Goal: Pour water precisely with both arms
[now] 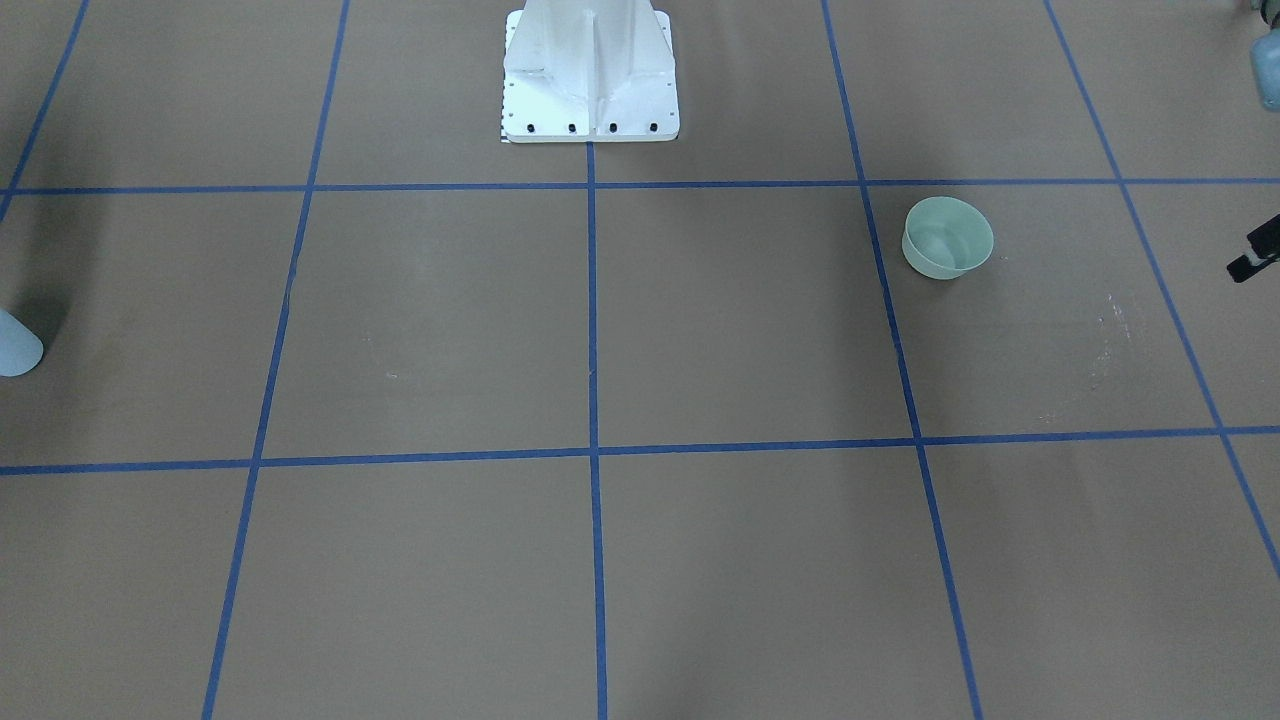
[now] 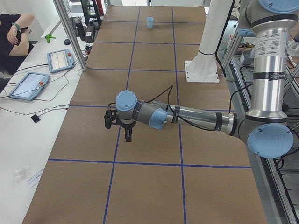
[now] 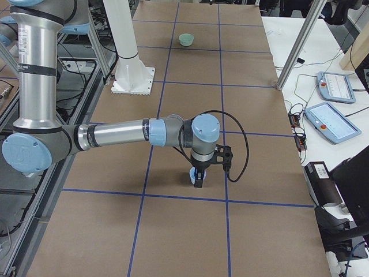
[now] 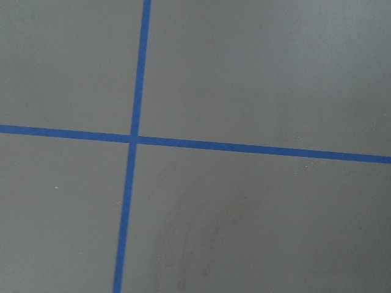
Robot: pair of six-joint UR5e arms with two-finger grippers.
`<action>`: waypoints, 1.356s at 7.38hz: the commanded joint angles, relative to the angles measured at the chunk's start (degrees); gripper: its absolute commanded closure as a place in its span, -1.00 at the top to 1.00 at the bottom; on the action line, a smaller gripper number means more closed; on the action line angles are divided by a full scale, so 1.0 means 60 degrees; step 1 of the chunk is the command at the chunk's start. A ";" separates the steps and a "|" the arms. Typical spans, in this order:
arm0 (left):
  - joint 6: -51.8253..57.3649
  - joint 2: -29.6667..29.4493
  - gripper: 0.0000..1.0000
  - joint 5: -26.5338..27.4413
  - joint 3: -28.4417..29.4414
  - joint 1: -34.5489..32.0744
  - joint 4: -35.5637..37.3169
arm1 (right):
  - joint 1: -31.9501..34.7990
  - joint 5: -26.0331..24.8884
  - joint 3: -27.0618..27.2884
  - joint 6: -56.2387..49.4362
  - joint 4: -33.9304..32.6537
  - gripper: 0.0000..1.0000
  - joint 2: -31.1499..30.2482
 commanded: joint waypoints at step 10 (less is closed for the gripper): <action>-0.3903 0.1914 0.97 0.1679 -0.0374 0.5282 -0.5306 | 0.0000 0.0000 -0.0033 0.0000 -0.0015 1.00 -0.0031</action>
